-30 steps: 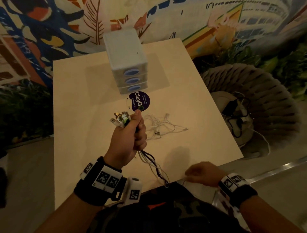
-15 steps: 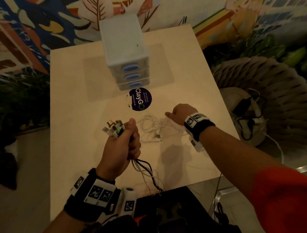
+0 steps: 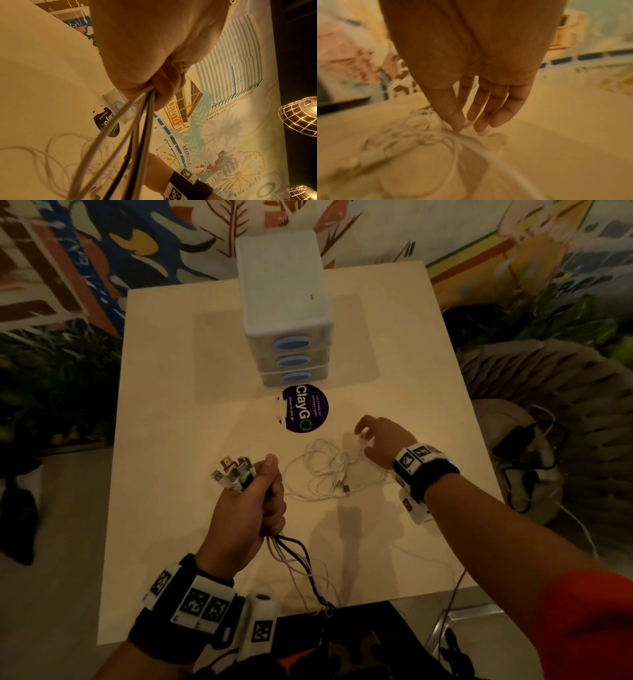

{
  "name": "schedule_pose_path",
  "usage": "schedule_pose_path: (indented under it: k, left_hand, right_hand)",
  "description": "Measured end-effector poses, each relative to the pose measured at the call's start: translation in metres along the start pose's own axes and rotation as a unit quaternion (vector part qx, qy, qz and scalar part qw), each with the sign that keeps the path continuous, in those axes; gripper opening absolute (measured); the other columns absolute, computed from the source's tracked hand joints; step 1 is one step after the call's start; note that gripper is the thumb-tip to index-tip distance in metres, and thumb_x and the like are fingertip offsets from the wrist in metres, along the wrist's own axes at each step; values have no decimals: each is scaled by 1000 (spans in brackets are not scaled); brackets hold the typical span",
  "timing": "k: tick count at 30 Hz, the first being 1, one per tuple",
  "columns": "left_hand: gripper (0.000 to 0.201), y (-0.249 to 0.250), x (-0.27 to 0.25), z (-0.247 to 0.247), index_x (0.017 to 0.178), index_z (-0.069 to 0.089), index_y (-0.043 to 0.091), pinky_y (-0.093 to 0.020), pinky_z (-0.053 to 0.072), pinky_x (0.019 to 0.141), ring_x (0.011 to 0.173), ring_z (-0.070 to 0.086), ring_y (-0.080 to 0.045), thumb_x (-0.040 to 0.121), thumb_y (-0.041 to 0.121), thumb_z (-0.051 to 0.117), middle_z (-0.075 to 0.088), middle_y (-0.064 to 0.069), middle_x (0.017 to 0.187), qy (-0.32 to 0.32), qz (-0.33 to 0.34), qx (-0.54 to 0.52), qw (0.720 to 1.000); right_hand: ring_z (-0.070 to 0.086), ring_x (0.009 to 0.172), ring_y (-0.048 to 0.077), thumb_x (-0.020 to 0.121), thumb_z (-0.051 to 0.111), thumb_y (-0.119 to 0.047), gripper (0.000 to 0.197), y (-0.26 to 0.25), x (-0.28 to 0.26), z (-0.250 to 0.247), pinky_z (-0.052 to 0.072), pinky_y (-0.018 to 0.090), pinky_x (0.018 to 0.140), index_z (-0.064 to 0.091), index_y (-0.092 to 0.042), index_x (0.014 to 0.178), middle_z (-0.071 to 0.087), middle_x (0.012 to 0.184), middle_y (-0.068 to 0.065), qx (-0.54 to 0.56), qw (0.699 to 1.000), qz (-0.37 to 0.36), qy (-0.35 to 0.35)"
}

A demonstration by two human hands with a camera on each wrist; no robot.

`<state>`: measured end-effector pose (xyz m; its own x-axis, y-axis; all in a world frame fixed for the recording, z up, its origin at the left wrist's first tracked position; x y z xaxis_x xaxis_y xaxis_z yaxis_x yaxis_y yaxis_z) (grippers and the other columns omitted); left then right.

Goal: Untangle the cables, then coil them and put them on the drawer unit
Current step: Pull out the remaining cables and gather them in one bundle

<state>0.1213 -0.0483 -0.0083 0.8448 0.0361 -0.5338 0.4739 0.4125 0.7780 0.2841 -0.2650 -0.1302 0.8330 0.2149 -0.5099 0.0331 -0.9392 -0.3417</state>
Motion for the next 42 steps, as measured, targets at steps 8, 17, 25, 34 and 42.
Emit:
schedule_pose_path:
  k: [8, 17, 25, 34, 42]
  left_hand:
    - [39, -8, 9, -5, 69, 43, 14, -23, 15, 44, 43, 13, -11, 97, 39, 52, 20, 0, 56, 8, -5, 11, 1000]
    - [39, -21, 23, -10, 74, 49, 12, -21, 18, 42, 43, 14, -11, 106, 34, 47, 21, 1, 55, 20, -22, 49, 998]
    - [34, -65, 55, 22, 101, 72, 11, -25, 22, 46, 45, 21, -14, 107, 36, 50, 29, -1, 56, -1, -64, 158, 985]
    - [46, -88, 77, 36, 64, 48, 16, -27, 31, 49, 35, 34, -13, 103, 41, 57, 38, 6, 43, 80, -93, 185, 975]
    - [35, -86, 80, 33, 78, 64, 15, -29, 38, 50, 48, 47, -19, 101, 41, 59, 53, -3, 56, 109, -63, 171, 977]
  right_hand:
    - [61, 100, 30, 99, 54, -34, 18, -26, 4, 2, 45, 32, 79, 71, -30, 105, 52, 102, 3, -145, 985, -90, -22]
    - [59, 93, 22, 101, 58, -24, 22, -27, -24, -16, 48, 35, 88, 72, -21, 118, 60, 111, 6, 5, 986, -166, -1]
    - [63, 90, 15, 99, 63, -27, 16, -36, -49, -19, 53, 33, 83, 75, -27, 110, 63, 102, -3, 95, 972, -214, 6]
    - [59, 88, 11, 98, 65, -29, 17, -42, -70, -17, 45, 23, 76, 75, -27, 111, 63, 102, -5, 113, 962, -246, 47]
    - [62, 88, 10, 100, 60, -29, 16, -46, -77, -11, 48, 23, 79, 72, -23, 109, 68, 100, -4, 175, 956, -234, 32]
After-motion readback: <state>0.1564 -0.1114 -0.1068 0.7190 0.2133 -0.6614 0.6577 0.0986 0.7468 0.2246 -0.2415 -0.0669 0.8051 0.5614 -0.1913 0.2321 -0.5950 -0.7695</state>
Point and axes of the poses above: each hand's wrist, its own x-axis towards the middle knuckle, its own z-axis out of the palm, y = z × x, the point moved 10 cm from there along x, towards the middle knuckle
